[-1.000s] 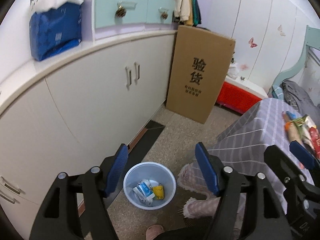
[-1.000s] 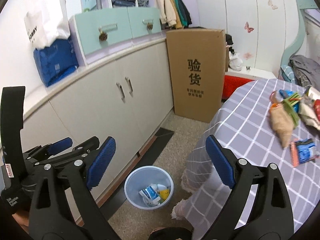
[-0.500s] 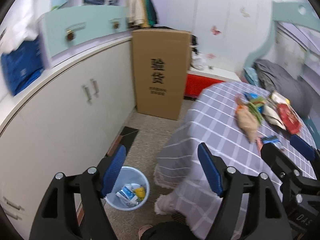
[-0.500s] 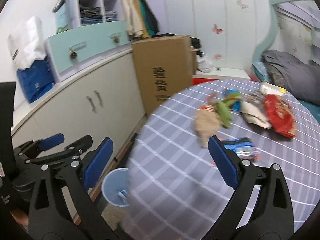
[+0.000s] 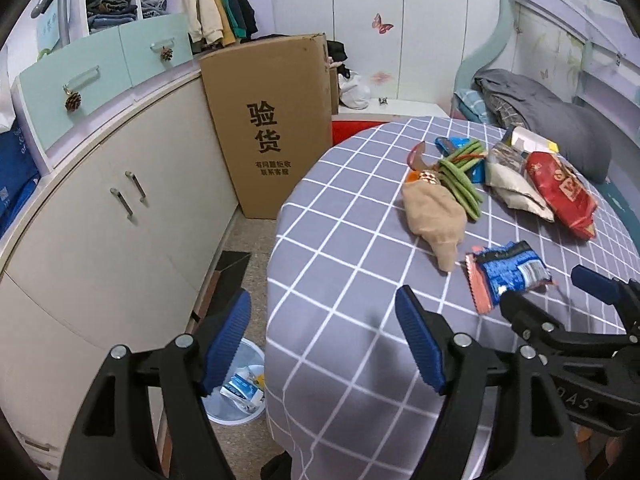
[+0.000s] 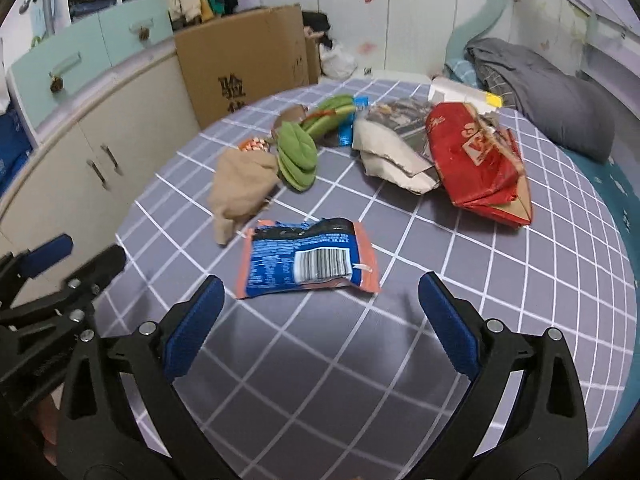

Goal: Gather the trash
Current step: 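Grasp the blue snack packet with the right tool while the left tool grasps the tan cloth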

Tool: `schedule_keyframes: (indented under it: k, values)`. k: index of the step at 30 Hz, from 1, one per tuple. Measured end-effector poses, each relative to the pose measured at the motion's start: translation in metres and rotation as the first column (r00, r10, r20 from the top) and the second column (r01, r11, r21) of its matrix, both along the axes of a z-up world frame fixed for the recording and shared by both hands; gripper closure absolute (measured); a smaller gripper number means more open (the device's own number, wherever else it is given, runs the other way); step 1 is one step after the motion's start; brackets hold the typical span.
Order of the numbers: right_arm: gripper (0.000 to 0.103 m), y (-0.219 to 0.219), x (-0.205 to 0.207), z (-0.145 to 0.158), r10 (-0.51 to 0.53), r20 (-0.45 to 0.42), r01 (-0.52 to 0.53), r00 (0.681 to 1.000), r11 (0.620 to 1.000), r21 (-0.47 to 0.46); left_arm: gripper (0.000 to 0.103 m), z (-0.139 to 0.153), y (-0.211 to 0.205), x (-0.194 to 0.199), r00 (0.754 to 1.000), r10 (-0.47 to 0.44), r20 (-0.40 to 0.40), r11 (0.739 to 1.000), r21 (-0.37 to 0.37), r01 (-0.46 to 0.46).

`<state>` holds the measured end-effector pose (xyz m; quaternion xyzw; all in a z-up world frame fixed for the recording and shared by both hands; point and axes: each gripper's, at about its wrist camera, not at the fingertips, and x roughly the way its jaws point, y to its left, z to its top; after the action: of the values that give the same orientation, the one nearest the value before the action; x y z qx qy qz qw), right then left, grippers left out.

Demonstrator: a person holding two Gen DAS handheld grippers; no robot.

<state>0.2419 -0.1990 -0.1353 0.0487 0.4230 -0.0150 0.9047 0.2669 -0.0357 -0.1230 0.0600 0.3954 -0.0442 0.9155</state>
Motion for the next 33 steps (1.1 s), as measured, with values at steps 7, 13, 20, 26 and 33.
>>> schedule_keyframes:
  k: [7, 13, 20, 26, 33]
  values:
    - [0.009, -0.003, 0.022, -0.013, 0.036, -0.042, -0.036, 0.998, 0.999, -0.006, 0.030, -0.002, -0.003, 0.017, 1.000, 0.008, -0.019, 1.000, -0.011, -0.008]
    - [0.038, -0.024, 0.025, -0.010, 0.030, -0.010, -0.029, 1.000, 0.998, 0.057, 0.030, -0.008, -0.026, 0.029, 0.998, -0.054, -0.036, 0.998, -0.042, 0.053]
    - [0.039, -0.059, 0.018, -0.009, -0.065, 0.027, 0.060, 0.998, 0.985, 0.164, 0.030, -0.019, -0.063, 0.052, 0.989, -0.125, -0.076, 0.989, -0.087, 0.118]
    - [0.039, -0.071, 0.018, -0.010, -0.084, 0.033, 0.074, 0.996, 0.971, 0.226, 0.030, -0.022, -0.075, 0.082, 0.988, -0.119, -0.103, 0.986, -0.128, 0.105]
    - [0.039, -0.071, 0.031, -0.009, -0.080, 0.028, 0.072, 0.996, 0.975, 0.212, 0.070, -0.026, -0.077, 0.099, 0.987, -0.107, -0.118, 0.988, -0.124, 0.093]
